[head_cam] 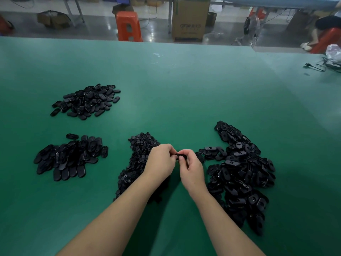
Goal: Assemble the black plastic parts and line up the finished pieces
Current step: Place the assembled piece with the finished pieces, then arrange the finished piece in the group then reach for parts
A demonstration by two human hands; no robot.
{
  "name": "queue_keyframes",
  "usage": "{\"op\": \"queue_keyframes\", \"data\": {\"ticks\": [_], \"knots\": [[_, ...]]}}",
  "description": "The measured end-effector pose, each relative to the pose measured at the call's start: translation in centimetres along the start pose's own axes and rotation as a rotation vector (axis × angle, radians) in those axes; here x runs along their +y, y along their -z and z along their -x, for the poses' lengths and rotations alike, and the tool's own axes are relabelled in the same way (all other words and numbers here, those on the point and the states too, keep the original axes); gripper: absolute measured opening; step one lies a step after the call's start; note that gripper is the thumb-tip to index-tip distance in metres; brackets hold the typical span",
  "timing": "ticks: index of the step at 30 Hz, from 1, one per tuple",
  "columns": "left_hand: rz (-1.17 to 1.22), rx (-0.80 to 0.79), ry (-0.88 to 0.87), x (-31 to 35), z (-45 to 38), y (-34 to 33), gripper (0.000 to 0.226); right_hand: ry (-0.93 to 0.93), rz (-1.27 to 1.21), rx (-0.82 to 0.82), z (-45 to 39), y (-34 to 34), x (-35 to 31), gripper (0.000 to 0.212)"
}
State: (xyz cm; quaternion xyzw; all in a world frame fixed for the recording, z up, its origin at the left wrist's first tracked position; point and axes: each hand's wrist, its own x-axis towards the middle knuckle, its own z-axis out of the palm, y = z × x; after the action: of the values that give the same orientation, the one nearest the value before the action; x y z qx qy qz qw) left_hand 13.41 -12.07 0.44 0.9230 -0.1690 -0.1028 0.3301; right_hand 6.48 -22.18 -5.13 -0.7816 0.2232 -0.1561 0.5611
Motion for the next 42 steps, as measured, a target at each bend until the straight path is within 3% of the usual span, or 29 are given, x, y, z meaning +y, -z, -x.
{"op": "queue_keyframes", "data": {"ticks": [8,11,20,24,29,32,36,42], "knots": [[-0.165,-0.025,-0.104,-0.1,0.2,0.8,0.015,-0.012,-0.055,-0.005,0.0,-0.1,0.0,0.017],[-0.225,0.119,-0.094,-1.5,0.6,2.1,0.011,-0.023,-0.082,0.025,0.2,-0.1,-0.1,0.013],[-0.265,0.541,0.231,-12.7,1.7,10.9,0.01,-0.012,0.033,-0.024,0.4,-0.1,-0.5,0.014],[-0.286,0.648,0.394,-17.4,2.2,13.4,0.013,-0.009,0.058,-0.02,0.5,-0.1,-0.7,0.014],[-0.269,0.663,0.431,-18.8,2.4,13.5,0.021,-0.005,0.092,-0.026,0.5,-0.2,-0.9,0.014],[-0.25,0.646,0.282,-17.2,2.0,12.2,0.02,-0.001,0.087,-0.016,0.6,-0.2,-0.9,0.017],[-0.156,0.462,0.018,-14.6,1.3,9.4,0.014,0.002,0.098,-0.008,0.6,-0.3,-1.0,0.018],[-0.156,0.322,-0.053,-13.8,-0.1,5.8,0.017,0.0,0.118,-0.016,0.6,-0.3,-1.0,0.019]]}}
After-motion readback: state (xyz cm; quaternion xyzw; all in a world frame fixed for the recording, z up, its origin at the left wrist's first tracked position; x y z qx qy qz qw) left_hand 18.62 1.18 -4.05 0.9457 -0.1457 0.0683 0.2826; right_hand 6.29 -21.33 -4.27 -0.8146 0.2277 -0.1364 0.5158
